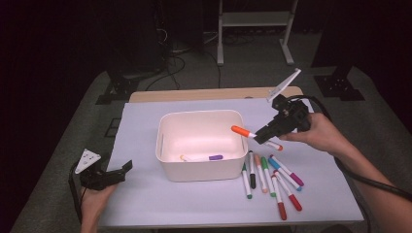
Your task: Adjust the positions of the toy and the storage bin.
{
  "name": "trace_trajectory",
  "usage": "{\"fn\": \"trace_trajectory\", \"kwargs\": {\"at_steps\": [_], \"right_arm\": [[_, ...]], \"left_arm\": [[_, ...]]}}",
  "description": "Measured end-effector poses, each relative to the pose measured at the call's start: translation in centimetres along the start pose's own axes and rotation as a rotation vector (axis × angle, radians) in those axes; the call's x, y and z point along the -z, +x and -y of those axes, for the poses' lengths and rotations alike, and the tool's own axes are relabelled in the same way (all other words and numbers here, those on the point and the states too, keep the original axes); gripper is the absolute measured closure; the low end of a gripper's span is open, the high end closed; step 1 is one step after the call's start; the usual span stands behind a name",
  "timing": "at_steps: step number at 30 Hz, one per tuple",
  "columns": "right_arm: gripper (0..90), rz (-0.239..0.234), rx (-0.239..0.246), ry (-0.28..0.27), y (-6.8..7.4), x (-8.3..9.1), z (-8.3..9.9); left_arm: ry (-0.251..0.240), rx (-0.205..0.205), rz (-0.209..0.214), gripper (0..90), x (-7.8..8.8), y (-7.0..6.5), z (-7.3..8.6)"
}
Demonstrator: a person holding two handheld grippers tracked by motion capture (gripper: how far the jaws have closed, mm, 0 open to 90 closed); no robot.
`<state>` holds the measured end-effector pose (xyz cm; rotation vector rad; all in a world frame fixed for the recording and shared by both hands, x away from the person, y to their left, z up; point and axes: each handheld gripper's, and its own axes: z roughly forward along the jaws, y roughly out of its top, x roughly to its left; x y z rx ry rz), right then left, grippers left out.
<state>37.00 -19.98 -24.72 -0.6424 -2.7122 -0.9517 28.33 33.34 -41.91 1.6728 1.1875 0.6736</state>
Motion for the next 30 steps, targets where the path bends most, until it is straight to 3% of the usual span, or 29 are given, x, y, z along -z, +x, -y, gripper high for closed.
{"fn": "trace_trajectory", "kwargs": {"at_steps": [13, 23, 30], "right_arm": [[75.6, -0.07, 0.108, 0.064, 0.5, -5.2, -5.9], [75.6, -0.106, 0.146, 0.125, 0.1, -9.5, -8.8], [75.6, -0.104, 0.153, 0.172, -0.3, -11.7, -9.6]], "left_arm": [[-0.003, -0.01, 0.012, 0.7, -0.2, -0.1, -0.1], [-0.008, -0.008, 0.018, 0.7, -0.2, -0.1, -0.1], [-0.012, -0.004, 0.018, 0.7, -0.1, 0.0, -0.1]]}}
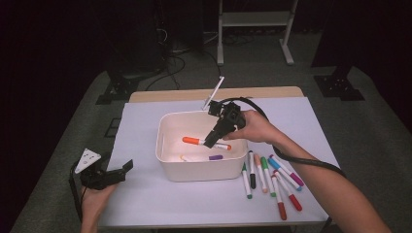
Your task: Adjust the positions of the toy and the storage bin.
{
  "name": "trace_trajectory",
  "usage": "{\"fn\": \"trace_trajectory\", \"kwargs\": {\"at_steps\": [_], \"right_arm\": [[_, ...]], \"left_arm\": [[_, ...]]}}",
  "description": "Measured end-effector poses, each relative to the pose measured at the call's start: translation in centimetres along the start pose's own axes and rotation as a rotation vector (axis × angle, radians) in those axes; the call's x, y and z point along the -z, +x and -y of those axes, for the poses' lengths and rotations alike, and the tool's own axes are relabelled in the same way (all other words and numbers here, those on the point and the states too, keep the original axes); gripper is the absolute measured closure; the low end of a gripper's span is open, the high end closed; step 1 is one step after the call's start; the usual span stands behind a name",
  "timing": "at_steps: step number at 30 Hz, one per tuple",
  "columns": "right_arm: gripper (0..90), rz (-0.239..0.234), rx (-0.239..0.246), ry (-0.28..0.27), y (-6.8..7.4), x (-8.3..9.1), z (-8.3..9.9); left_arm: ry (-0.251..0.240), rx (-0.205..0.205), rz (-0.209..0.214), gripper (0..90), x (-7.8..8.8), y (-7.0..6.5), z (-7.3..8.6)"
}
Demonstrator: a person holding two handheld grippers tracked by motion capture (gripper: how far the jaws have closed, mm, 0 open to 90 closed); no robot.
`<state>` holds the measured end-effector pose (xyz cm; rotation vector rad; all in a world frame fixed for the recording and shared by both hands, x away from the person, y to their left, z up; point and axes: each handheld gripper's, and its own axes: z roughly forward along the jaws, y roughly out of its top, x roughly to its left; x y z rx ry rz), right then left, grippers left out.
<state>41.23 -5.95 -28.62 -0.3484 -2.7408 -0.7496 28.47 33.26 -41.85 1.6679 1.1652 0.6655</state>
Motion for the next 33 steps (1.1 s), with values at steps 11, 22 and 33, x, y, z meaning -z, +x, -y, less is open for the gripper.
{"fn": "trace_trajectory", "kwargs": {"at_steps": [11, 22, 33], "right_arm": [[75.5, -0.005, -0.001, 0.074, -0.4, -2.6, -0.5], [67.8, 0.009, 0.007, 0.078, 0.5, -2.8, -0.7], [68.0, 0.061, -0.016, -0.018, 1.2, 1.6, 2.0]], "left_arm": [[0.003, -0.002, 0.006, 0.7, 0.0, -0.1, 0.0], [-0.003, -0.003, 0.006, 0.7, 0.0, -0.1, -0.1], [0.001, -0.009, 0.009, 0.7, 0.0, -0.3, -0.2]]}}
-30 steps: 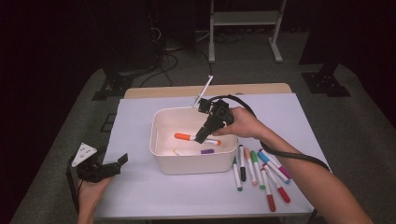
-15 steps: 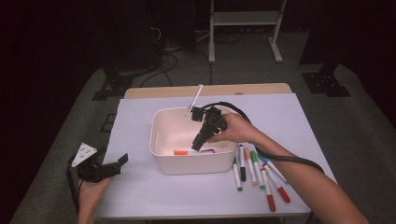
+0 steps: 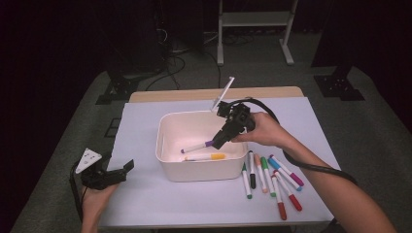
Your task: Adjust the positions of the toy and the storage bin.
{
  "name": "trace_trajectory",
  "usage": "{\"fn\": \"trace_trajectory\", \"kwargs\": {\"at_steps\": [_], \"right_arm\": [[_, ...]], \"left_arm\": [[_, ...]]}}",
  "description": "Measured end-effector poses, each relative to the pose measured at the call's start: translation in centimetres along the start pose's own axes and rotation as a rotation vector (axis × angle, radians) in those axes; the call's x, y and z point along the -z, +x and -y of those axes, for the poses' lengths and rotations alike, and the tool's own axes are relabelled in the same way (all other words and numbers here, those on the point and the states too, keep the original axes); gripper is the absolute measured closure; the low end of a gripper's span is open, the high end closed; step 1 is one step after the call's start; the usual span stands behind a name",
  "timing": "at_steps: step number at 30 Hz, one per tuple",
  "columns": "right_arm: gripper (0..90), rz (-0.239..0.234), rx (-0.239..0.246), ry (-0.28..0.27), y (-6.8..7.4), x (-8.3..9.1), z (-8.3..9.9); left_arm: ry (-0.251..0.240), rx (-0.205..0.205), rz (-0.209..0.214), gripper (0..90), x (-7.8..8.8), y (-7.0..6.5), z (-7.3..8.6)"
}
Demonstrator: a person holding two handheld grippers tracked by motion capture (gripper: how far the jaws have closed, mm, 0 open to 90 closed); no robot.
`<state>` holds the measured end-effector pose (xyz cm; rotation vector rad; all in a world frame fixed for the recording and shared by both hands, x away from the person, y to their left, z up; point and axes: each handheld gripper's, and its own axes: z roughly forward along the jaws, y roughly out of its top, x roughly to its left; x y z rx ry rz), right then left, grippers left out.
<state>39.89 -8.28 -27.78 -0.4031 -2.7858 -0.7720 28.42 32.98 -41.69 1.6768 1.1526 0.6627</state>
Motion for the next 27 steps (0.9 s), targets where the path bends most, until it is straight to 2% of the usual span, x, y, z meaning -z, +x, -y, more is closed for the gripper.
{"fn": "trace_trajectory", "kwargs": {"at_steps": [5, 10, 13, 20, 27], "right_arm": [[68.1, 0.026, -0.03, -0.059, 0.1, 2.6, 2.0], [68.0, 0.057, -0.058, -0.09, 0.0, 4.3, 4.0], [68.0, 0.079, -0.088, -0.111, -0.2, 5.5, 5.8], [66.7, 0.111, -0.152, -0.157, -0.6, 7.1, 9.5], [66.4, 0.167, -0.207, -0.174, -1.3, 7.1, 13.4]], "left_arm": [[0.002, 0.003, -0.002, 0.7, -0.1, 0.0, 0.0], [0.001, 0.001, -0.003, 0.7, -0.1, 0.0, 0.0], [0.003, 0.001, -0.003, 0.7, -0.1, 0.0, 0.1], [0.004, 0.0, -0.004, 0.7, -0.1, 0.0, 0.0], [0.001, 0.007, -0.002, 0.7, -0.2, 0.1, 0.0]]}}
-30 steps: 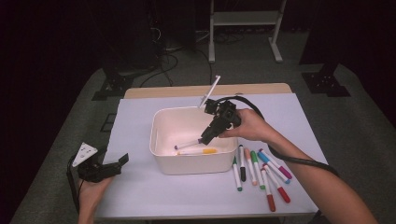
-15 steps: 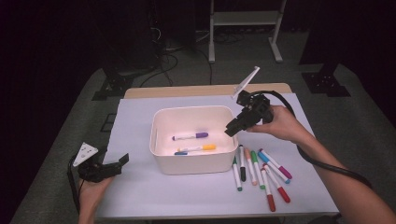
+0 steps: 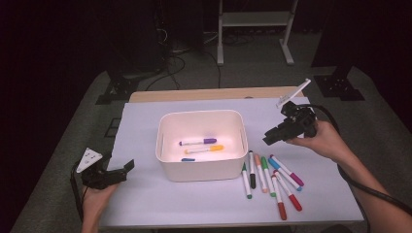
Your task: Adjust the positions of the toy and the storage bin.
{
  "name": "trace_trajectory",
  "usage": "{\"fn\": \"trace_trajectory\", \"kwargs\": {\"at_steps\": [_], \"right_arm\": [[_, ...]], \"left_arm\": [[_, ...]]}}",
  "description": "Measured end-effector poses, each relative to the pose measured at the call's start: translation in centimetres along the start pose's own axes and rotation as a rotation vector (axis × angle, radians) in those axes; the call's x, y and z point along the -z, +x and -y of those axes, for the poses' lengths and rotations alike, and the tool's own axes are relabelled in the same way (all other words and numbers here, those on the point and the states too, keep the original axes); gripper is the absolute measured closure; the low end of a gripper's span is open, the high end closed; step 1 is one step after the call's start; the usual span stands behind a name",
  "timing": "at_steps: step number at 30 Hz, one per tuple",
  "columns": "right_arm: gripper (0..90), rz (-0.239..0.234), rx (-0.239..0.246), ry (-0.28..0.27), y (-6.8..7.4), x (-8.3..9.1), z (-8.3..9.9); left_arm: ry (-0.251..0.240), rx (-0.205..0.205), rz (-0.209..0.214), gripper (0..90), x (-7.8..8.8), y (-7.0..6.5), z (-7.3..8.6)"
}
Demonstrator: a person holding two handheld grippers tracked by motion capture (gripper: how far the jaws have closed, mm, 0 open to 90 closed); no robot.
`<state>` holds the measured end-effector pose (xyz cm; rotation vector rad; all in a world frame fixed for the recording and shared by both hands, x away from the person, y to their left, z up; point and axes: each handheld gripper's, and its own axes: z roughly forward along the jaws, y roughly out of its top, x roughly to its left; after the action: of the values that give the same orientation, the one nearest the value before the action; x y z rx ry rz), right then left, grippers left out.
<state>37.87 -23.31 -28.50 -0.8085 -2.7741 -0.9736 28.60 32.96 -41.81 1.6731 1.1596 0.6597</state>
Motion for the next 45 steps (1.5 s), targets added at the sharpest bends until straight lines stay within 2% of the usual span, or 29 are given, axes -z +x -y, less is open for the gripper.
{"fn": "trace_trajectory", "kwargs": {"at_steps": [11, 14, 18, 21, 30, 32, 37, 42, 45], "right_arm": [[66.1, 0.02, -0.132, 0.046, -2.9, -1.8, 6.9], [66.1, 0.028, -0.156, 0.041, -3.5, -2.2, 8.6], [66.1, 0.034, -0.195, 0.043, -4.1, -2.9, 10.5], [65.9, 0.045, -0.214, 0.065, -4.4, -3.8, 11.5], [66.3, 0.072, -0.244, 0.092, -5.1, -6.4, 13.3], [66.9, 0.069, -0.247, 0.086, -5.3, -6.6, 13.5], [68.1, 0.137, -0.224, 0.118, -5.2, -7.1, 13.7], [75.1, 0.167, -0.216, 0.112, -5.0, -7.1, 13.8], [75.5, 0.154, -0.225, 0.113, -5.2, -7.0, 13.8]], "left_arm": [[0.01, -0.013, 0.005, 0.7, -0.2, -0.3, -0.1], [0.013, -0.013, 0.005, 0.7, -0.2, -0.3, -0.1], [0.014, -0.013, 0.005, 0.7, -0.2, -0.2, -0.1], [0.018, -0.012, 0.002, 0.7, -0.2, -0.3, 0.0], [0.021, -0.012, -0.002, 0.7, -0.2, -0.2, 0.0], [0.019, -0.011, -0.002, 0.7, -0.2, -0.2, 0.0], [0.016, -0.012, -0.001, 0.7, -0.1, -0.3, 0.0], [0.011, -0.008, -0.002, 0.7, -0.1, -0.2, 0.0], [0.012, -0.01, -0.002, 0.7, -0.1, -0.3, 0.0]]}}
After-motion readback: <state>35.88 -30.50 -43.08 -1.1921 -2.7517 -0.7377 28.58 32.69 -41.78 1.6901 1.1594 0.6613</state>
